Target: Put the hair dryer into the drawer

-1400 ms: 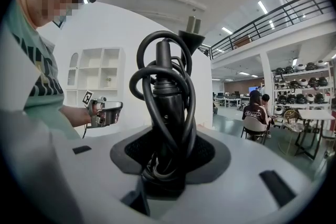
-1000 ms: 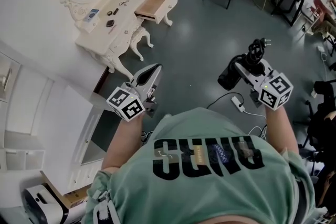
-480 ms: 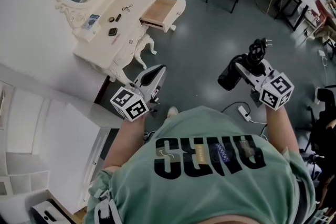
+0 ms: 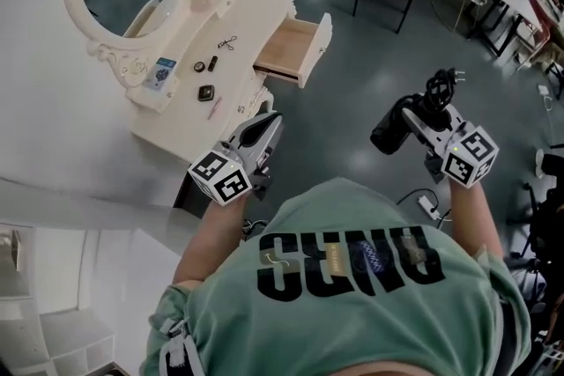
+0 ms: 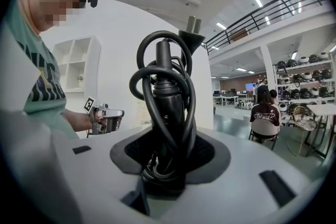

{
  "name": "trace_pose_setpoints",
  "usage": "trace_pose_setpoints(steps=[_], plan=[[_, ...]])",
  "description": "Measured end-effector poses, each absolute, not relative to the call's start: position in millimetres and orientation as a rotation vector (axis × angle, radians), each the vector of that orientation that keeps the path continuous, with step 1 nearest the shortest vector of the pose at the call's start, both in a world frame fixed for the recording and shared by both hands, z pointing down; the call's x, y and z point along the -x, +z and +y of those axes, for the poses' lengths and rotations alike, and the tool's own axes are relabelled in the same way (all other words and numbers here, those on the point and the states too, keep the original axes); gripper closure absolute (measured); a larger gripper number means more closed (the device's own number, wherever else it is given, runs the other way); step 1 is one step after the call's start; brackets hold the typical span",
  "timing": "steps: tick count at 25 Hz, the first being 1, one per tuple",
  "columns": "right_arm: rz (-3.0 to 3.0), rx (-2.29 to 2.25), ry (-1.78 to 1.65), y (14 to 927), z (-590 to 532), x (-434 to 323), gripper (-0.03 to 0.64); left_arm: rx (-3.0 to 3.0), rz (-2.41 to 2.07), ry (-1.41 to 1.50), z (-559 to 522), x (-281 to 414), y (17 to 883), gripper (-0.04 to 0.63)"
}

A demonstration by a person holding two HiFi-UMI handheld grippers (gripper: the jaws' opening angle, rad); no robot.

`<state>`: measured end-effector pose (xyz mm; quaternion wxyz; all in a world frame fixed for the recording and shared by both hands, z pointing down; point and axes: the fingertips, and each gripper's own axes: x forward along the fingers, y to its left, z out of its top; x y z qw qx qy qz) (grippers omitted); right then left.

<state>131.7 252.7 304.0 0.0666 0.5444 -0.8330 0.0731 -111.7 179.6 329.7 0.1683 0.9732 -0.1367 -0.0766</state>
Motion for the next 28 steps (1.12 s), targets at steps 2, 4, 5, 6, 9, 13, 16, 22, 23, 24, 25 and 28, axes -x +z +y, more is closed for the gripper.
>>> trace_pose_setpoints(steps=[2,4,5,6,9,13,16,22,23,24,25,28], plan=[[-2.504,-1.647,0.228,305,229,-130,0.46,-2.761,-0.39,-0.212,157,116,333,0.586],[-2.5,-1.64,0.237,307,208,-129,0.46,-2.744,-0.397,-0.209,138,119,336,0.586],[-2.501,-1.632,0.239,308,198,-130,0.46,-2.741,-0.402,-0.201,130,119,339,0.586],[-2.504,-1.623,0.238,310,188,-132,0.46,-2.742,-0.407,-0.192,121,117,341,0.586],[-2.523,-1.593,0.233,315,156,-143,0.46,-2.738,-0.429,-0.193,98,109,346,0.586],[-2.557,-1.547,0.246,325,104,-163,0.46,-2.707,-0.505,-0.201,63,96,356,0.586],[-2.605,-1.482,0.247,334,54,-185,0.46,-2.696,-0.59,-0.202,27,82,364,0.586],[-2.704,-1.275,0.265,345,-69,-241,0.46,-2.632,-0.804,-0.231,-61,25,366,0.586],[-2.712,-1.238,0.264,346,-88,-250,0.46,-2.616,-0.828,-0.24,-76,12,365,0.586],[-2.716,-1.201,0.258,347,-105,-259,0.46,-2.607,-0.848,-0.246,-90,-1,362,0.586],[-2.718,-1.164,0.246,348,-120,-267,0.46,-2.606,-0.865,-0.249,-104,-14,360,0.586],[-2.717,-1.075,0.216,354,-162,-285,0.46,-2.605,-0.913,-0.23,-136,-41,358,0.586]])
